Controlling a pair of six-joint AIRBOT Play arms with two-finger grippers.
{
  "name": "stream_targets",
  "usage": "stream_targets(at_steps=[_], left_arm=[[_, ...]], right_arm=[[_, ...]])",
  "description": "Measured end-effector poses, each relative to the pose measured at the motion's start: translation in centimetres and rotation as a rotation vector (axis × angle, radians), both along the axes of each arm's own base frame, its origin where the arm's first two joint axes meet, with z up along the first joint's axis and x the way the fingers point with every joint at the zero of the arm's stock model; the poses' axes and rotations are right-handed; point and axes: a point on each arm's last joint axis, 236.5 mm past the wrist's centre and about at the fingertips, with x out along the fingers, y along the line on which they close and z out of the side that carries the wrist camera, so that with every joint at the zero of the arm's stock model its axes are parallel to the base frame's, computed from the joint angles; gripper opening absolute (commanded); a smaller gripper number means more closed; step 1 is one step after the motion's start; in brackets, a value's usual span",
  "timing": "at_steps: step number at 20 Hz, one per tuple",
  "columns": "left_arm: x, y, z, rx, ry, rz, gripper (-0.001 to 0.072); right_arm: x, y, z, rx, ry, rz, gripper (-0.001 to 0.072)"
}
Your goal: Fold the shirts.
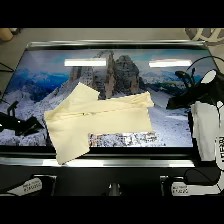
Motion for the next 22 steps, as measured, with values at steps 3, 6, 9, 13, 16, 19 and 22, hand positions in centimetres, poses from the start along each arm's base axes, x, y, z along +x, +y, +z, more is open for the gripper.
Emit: stream_targets(at_steps=[3,6,9,13,16,19,22], left_arm=[[-1.2,-1.4,-1.7,-0.047,0.013,0.006,0.0422],[-1.3,-2.1,-2.6,-0.077,0.005,0.027,0.0422],[-1.1,-2.9,-3.1,-0.104,0.008,0.033,0.0414],[-0.7,-4.4,-3.8,-0.107,0.008,-0.002,0.0041],[-0.4,-4.8,-4.0,-0.095,0.000,-0.019,0.0034],[-0.4,-5.0,-3.9,-0.091,-0.004,-0.029,0.0033],[-0.3,-5.1,-3.4,-0.087,-0.018,-0.036,0.0033]], right_arm=[[-2.4,0.2,-1.5,0.034,0.076,0.029,0.0356],[-3.7,0.4,-2.3,0.050,0.113,0.053,0.0356],[-4.2,0.4,-2.6,0.057,0.126,0.066,0.0357],[-4.5,0.5,-2.8,0.061,0.135,0.073,0.0445],[-5.5,0.9,-3.5,0.080,0.168,0.076,0.0446],[-7.5,2.8,-5.2,0.160,0.219,0.072,0.0445],[-8.7,4.4,-7.1,0.222,0.237,0.033,0.0442]])
